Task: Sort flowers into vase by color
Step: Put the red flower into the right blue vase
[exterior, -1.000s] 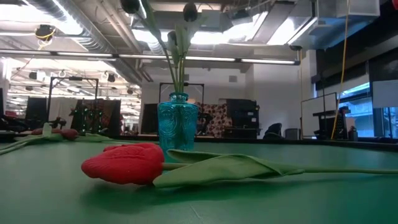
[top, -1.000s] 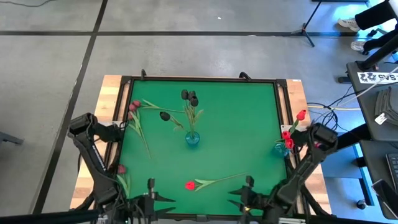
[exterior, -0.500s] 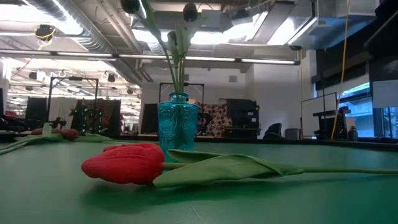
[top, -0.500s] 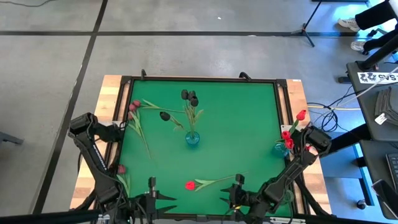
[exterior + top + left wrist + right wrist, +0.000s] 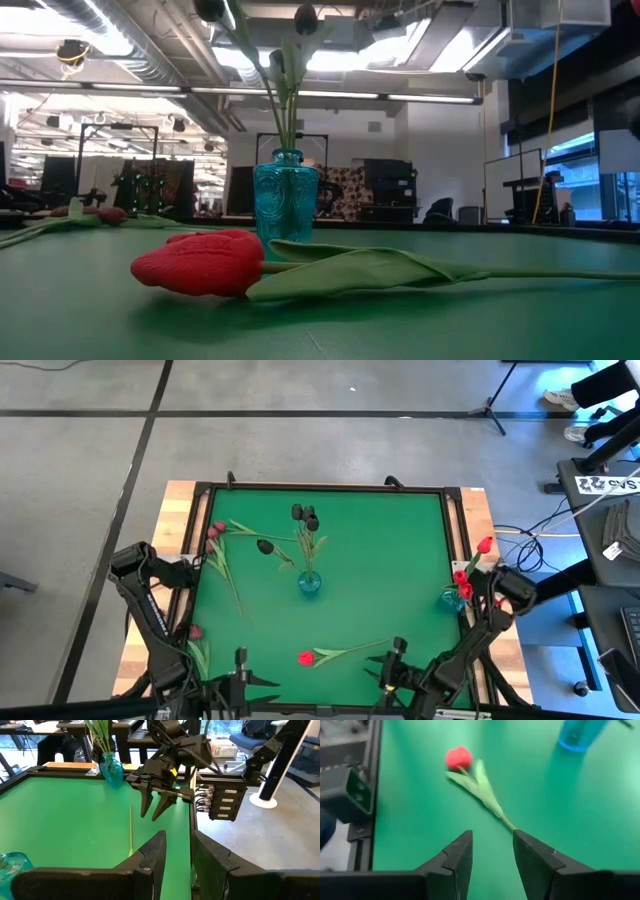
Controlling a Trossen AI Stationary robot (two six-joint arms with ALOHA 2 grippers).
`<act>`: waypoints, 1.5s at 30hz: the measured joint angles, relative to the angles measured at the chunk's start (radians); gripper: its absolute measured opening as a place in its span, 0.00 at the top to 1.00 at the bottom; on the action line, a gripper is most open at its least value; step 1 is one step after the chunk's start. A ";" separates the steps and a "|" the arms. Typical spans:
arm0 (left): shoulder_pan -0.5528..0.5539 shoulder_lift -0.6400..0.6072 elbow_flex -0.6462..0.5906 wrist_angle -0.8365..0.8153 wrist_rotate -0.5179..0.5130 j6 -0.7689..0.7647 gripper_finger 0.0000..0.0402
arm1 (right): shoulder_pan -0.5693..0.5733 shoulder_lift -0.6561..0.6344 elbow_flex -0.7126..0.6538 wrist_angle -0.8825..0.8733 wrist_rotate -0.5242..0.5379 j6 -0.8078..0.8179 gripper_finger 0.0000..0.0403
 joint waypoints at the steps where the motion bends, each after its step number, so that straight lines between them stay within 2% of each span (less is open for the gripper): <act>1: 0.000 0.000 0.000 0.000 0.000 0.000 0.78 | 0.005 -0.006 -0.017 -0.002 0.000 0.045 0.65; 5: 0.001 0.000 0.000 -0.009 -0.001 0.000 0.78 | 0.024 -0.037 -0.095 0.024 -0.044 0.143 0.65; 10: 0.018 0.000 0.000 -0.022 -0.002 0.002 0.78 | 0.034 -0.076 -0.155 0.097 -0.049 0.127 0.65; 17: 0.056 0.000 0.000 -0.022 -0.002 0.039 0.78 | -0.037 -0.081 -0.189 0.120 -0.218 0.041 0.65; 23: 0.078 0.000 0.000 -0.022 -0.002 0.046 0.78 | -0.094 -0.081 -0.265 0.433 -0.228 -0.160 0.65; 29: 0.077 0.000 0.000 -0.027 -0.002 0.045 0.78 | -0.129 -0.081 -0.361 0.629 -0.252 -0.223 0.65; 34: 0.074 0.000 0.000 -0.028 -0.002 0.037 0.78 | -0.146 -0.080 -0.381 0.653 -0.249 -0.287 0.63; 40: 0.078 0.000 0.000 -0.028 -0.002 0.025 0.78 | -0.166 -0.071 -0.383 0.648 -0.211 -0.379 0.53; 45: 0.077 0.000 0.000 -0.028 -0.002 0.020 0.78 | -0.165 -0.071 -0.382 0.599 -0.207 -0.387 0.51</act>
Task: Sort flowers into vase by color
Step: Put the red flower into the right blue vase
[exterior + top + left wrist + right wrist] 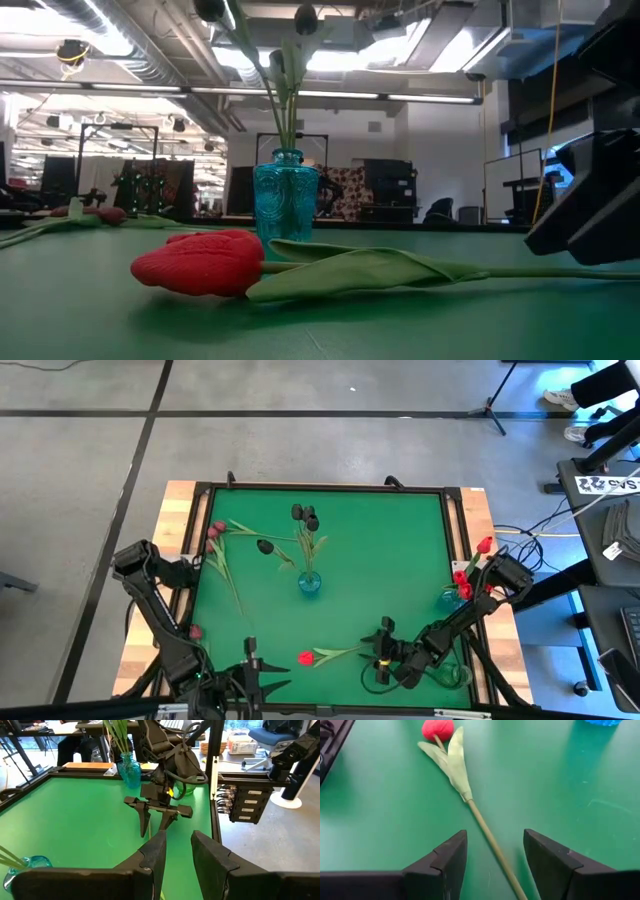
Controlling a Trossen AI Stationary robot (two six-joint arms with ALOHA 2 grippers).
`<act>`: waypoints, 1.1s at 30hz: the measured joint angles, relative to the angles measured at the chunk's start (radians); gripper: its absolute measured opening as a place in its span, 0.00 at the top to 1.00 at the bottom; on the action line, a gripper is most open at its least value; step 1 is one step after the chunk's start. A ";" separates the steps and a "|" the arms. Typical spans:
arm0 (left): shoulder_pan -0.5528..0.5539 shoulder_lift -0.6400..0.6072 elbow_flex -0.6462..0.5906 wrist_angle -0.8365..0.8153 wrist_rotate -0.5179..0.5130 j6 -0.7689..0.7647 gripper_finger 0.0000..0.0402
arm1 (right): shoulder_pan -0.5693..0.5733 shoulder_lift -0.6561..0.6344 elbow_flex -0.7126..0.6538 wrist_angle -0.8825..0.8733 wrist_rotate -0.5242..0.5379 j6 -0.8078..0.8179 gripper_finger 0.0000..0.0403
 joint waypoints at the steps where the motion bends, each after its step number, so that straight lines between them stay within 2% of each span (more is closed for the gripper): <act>1: 0.000 0.000 0.000 0.000 0.000 -0.001 0.78 | 0.000 0.000 0.000 -0.011 -0.005 0.001 0.51; 6: 0.000 0.000 0.000 0.000 0.000 -0.001 0.78 | -0.006 0.000 0.001 -0.075 -0.031 0.038 0.52; 9: 0.000 0.000 0.000 0.000 0.000 -0.001 0.78 | -0.006 -0.001 0.002 -0.092 -0.050 0.040 0.57; 21: 0.000 0.000 0.000 0.000 0.000 -0.001 0.78 | -0.006 -0.004 0.004 -0.126 -0.084 0.038 0.97; 26: 0.000 0.000 0.000 0.000 0.000 0.000 0.78 | 0.007 -0.014 0.037 -0.180 -0.099 0.044 0.97; 33: 0.000 0.000 0.000 0.000 -0.001 0.000 0.78 | 0.046 -0.105 0.152 -0.432 -0.222 0.094 0.98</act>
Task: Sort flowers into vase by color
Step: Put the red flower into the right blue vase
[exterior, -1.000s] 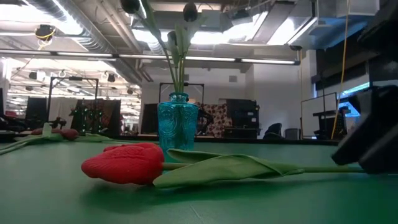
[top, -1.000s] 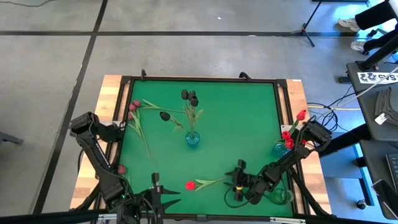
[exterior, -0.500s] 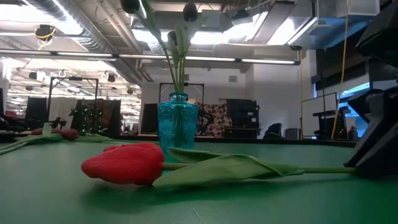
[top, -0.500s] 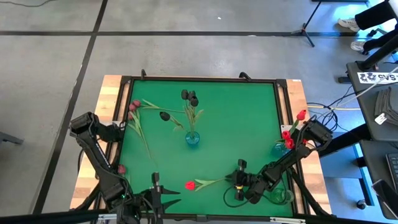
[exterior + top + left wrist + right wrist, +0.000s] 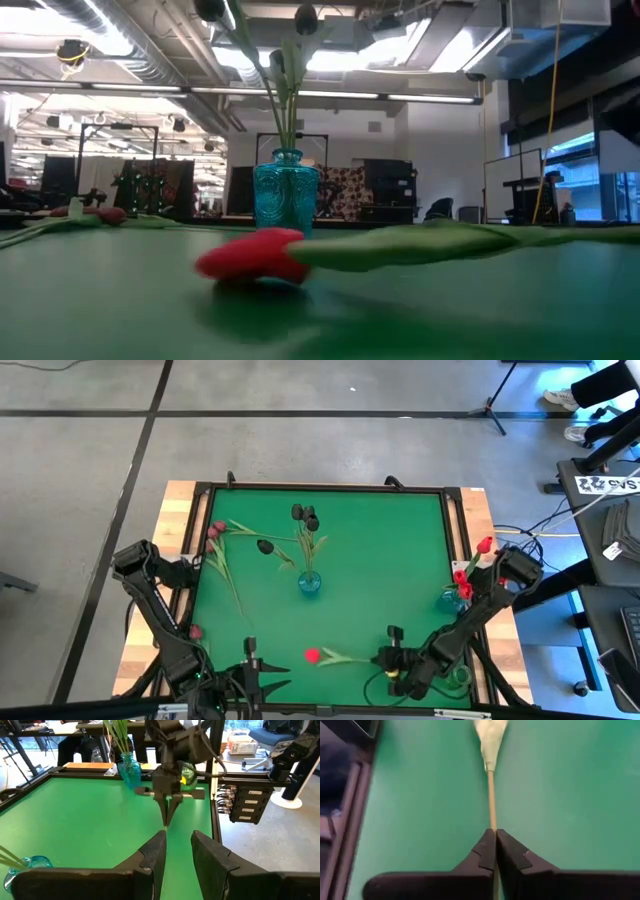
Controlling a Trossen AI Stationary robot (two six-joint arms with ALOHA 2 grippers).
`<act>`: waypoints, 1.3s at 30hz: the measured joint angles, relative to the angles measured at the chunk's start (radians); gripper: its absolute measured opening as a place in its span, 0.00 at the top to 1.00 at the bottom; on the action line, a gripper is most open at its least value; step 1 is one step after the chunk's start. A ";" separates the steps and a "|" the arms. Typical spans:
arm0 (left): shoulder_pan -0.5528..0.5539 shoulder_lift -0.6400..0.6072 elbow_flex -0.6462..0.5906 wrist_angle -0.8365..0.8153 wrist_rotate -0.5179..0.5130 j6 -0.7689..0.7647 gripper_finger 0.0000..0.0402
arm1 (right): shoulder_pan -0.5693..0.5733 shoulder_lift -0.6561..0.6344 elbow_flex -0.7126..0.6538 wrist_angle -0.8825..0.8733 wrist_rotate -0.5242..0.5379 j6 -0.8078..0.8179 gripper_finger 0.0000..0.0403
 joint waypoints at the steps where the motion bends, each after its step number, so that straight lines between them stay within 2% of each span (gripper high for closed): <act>1: 0.000 0.000 0.000 0.000 0.000 0.000 0.78 | 0.004 -0.009 0.013 -0.057 -0.027 0.026 0.98; 5: 0.000 0.000 0.000 0.000 0.000 0.000 0.78 | 0.011 -0.030 0.055 -0.272 -0.122 0.157 0.99; 10: 0.000 0.000 0.000 0.000 0.000 0.007 0.78 | 0.024 -0.031 0.058 -0.445 -0.256 0.289 0.99; 15: 0.001 0.000 0.000 0.000 0.000 0.008 0.78 | 0.022 -0.031 0.057 -0.566 -0.295 0.369 0.98; 18: 0.002 0.000 0.000 0.000 0.000 0.008 0.78 | 0.022 -0.031 0.057 -0.558 -0.322 0.375 0.91; 21: 0.002 0.000 0.000 0.000 0.000 0.008 0.78 | 0.022 -0.031 0.065 -0.559 -0.362 0.389 0.77; 24: 0.002 0.000 0.000 0.000 0.000 0.008 0.78 | 0.022 -0.031 0.092 -0.587 -0.339 0.390 0.62; 27: 0.004 0.000 0.000 0.000 0.000 0.008 0.78 | 0.022 -0.032 0.122 -0.584 -0.213 0.390 0.50; 29: 0.005 0.000 0.000 0.000 0.000 0.008 0.78 | 0.014 -0.033 0.131 -0.562 -0.142 0.380 0.47; 33: 0.005 0.000 0.000 0.000 0.000 0.008 0.78 | -0.024 -0.031 0.108 -0.529 -0.119 0.363 0.47; 39: -0.001 0.000 0.000 0.000 0.000 0.008 0.78 | -0.052 -0.030 0.019 -0.380 -0.119 0.363 0.56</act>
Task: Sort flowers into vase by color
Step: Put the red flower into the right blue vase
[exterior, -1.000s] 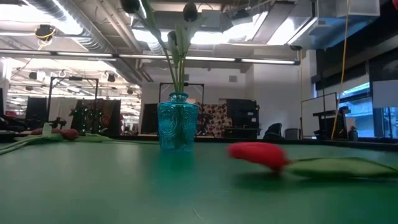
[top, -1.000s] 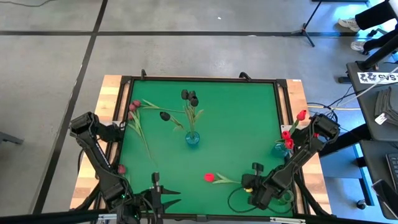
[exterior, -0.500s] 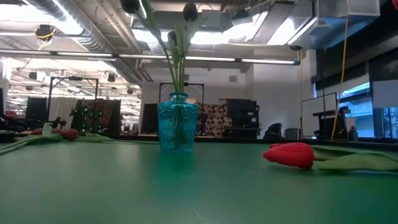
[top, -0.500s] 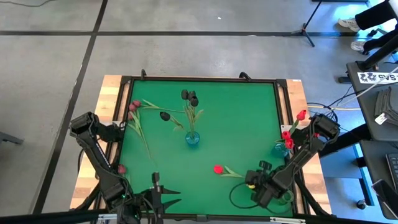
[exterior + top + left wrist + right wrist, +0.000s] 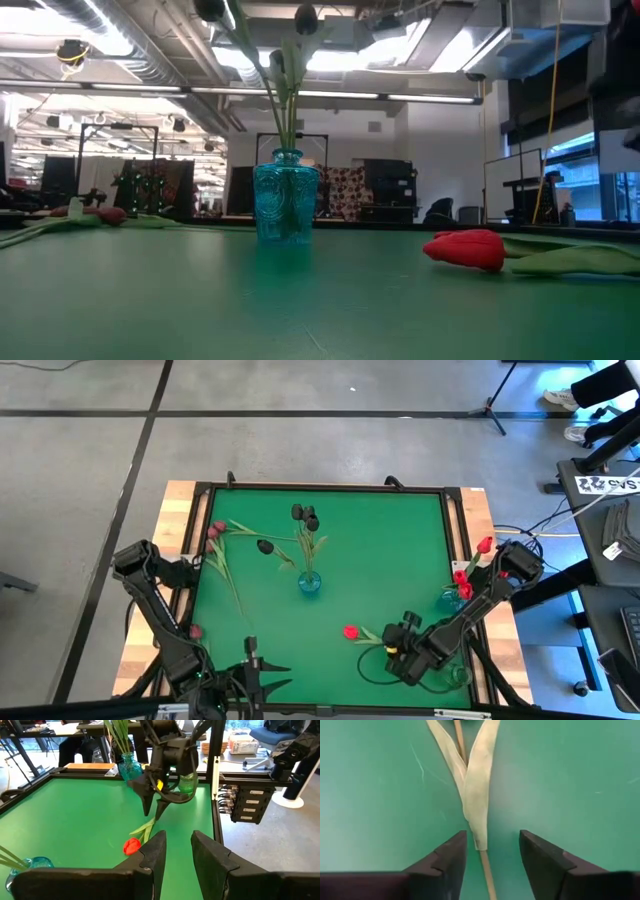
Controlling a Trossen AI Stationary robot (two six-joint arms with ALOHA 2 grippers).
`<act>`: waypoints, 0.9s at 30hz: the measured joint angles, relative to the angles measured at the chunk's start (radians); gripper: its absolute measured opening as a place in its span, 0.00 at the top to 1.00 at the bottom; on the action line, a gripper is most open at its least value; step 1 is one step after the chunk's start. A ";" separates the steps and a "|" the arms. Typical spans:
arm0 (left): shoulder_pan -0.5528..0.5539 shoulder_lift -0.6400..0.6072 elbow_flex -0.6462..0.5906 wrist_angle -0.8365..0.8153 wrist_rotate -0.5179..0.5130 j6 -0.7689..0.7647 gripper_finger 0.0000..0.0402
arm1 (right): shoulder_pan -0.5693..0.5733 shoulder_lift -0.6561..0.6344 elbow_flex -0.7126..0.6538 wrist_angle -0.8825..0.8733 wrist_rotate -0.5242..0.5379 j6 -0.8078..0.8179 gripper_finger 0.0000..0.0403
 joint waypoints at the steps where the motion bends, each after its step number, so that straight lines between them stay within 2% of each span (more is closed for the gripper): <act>1: -0.001 0.000 0.000 0.000 0.000 0.000 0.78 | 0.000 0.000 -0.014 0.025 0.000 0.005 0.58; 6: -0.002 0.000 0.000 0.000 0.000 0.000 0.78 | 0.003 -0.001 -0.063 0.109 0.009 0.017 0.70; 15: 0.005 0.000 0.000 0.000 0.000 0.000 0.78 | -0.001 -0.002 -0.064 0.122 -0.024 -0.159 0.97; 22: 0.005 0.000 0.000 0.000 0.000 0.000 0.78 | 0.004 -0.009 -0.029 0.053 0.005 -0.162 0.98; 27: 0.005 0.000 0.000 0.000 0.000 0.000 0.78 | 0.042 -0.103 0.041 -0.044 0.128 -0.162 0.98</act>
